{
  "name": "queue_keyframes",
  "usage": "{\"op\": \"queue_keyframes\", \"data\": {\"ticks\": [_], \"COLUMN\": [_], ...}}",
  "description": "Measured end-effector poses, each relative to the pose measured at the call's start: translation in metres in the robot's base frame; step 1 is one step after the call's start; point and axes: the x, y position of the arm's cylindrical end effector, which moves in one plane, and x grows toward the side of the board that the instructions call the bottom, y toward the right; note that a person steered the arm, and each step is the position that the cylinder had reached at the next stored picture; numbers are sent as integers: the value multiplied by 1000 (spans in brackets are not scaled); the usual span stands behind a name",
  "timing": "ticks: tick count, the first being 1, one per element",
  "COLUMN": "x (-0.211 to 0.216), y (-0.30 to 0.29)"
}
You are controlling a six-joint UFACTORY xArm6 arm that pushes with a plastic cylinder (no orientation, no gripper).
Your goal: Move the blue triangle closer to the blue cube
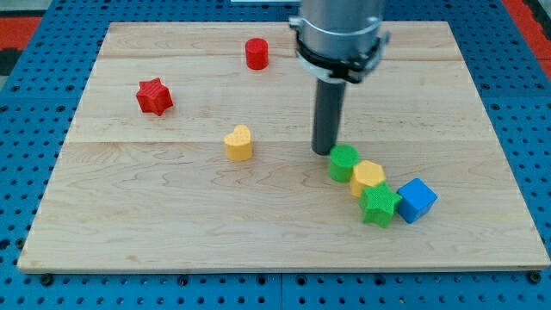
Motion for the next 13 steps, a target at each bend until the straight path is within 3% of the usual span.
{"op": "queue_keyframes", "data": {"ticks": [1, 3, 5, 8, 10, 11, 12, 13], "x": [-3, -59, -73, -184, -213, -271, -264, -237], "y": [5, -27, -20, 8, 84, 84, 20, 0]}}
